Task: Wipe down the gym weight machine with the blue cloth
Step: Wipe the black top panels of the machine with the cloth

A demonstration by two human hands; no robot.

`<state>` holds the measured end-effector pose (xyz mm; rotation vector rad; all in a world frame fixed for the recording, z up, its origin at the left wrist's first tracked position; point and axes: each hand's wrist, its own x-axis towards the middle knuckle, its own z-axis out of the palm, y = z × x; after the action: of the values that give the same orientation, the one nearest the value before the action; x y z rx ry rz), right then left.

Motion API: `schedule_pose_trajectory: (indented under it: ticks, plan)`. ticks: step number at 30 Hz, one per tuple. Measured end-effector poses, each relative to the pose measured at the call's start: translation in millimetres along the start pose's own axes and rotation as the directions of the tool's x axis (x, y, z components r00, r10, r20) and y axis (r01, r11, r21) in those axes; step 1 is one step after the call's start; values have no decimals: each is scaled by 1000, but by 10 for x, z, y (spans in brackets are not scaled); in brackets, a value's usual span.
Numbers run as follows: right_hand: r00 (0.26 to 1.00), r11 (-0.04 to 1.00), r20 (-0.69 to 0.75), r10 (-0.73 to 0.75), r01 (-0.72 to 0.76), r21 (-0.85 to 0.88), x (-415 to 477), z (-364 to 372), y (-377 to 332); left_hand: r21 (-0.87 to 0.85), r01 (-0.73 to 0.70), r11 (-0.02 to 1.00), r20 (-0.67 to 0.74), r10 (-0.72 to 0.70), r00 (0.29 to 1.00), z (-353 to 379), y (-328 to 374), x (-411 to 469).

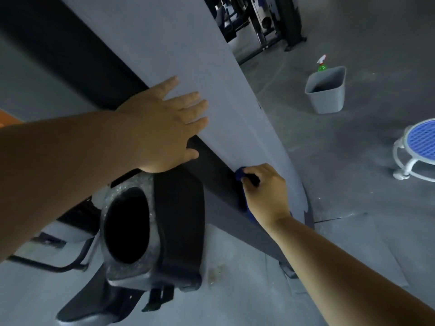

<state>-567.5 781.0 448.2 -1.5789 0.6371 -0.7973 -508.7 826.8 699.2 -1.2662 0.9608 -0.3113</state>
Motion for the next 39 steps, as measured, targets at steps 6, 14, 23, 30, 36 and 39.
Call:
schedule_pose_trajectory:
  ticks: [6, 14, 23, 30, 36, 39]
  plan:
    - [980, 977, -24, -199, 200, 67, 43, 42, 97, -59, -40, 997, 148, 49, 988, -188, 278, 231]
    - [995, 994, -29, -98, 99, 53, -81, 87, 850, -89, -17, 996, 244, 38, 969, -317, 812, 444]
    - [951, 945, -135, -277, 295, 144, -139, 188, 1595, -134, 220, 966, 247, -183, 951, -355, 1434, 746]
    - [928, 894, -147, -341, 369, 253, -131, 309, 1806, -206, 529, 823, 42, -532, 845, -115, 2324, 931]
    - [885, 882, -226, -407, 445, 152, -251, 402, 2670, -197, 479, 855, -194, -513, 836, 141, 3163, 1178]
    - [883, 875, -205, -422, 456, 162, -256, 352, 2789, -217, 508, 833, -228, -550, 804, 150, 3396, 1336]
